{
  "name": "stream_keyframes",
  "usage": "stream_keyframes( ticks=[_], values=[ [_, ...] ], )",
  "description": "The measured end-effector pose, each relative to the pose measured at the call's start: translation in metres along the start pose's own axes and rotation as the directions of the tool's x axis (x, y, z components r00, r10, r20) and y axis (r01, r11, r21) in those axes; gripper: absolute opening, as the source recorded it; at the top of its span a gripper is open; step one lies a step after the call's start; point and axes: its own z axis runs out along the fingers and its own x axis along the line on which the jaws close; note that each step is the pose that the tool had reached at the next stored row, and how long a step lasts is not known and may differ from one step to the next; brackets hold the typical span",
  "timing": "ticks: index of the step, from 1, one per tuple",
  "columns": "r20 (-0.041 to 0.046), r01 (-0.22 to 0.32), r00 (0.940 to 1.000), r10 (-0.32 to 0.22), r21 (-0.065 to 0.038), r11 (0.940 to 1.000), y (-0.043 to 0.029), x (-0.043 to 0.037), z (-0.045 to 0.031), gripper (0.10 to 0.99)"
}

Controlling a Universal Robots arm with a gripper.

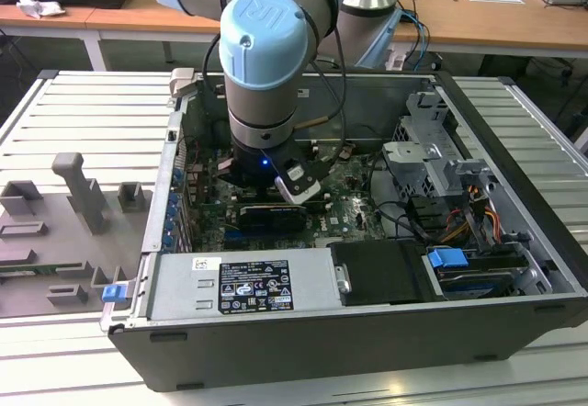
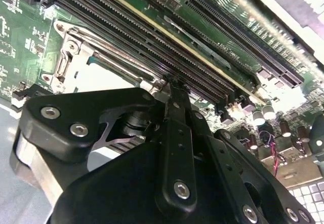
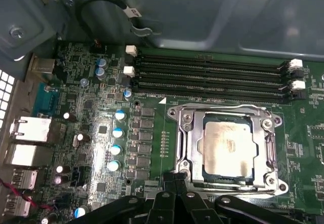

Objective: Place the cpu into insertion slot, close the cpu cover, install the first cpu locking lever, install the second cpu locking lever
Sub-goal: 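Install the second cpu locking lever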

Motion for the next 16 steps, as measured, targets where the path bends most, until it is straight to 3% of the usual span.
stream_keyframes(
  ticks=[4,7,16],
  values=[
    [0.0016,0.000,1.0000,0.000,-0.002,1.0000,0.0022,-0.0005,-0.0051,0.106],
    [0.0003,0.000,1.0000,0.000,0.000,1.0000,0.0046,-0.0005,-0.0148,0.106],
    [0.0004,0.000,1.0000,0.000,-0.001,1.0000,0.0085,-0.0010,-0.0258,0.106]
  ],
)
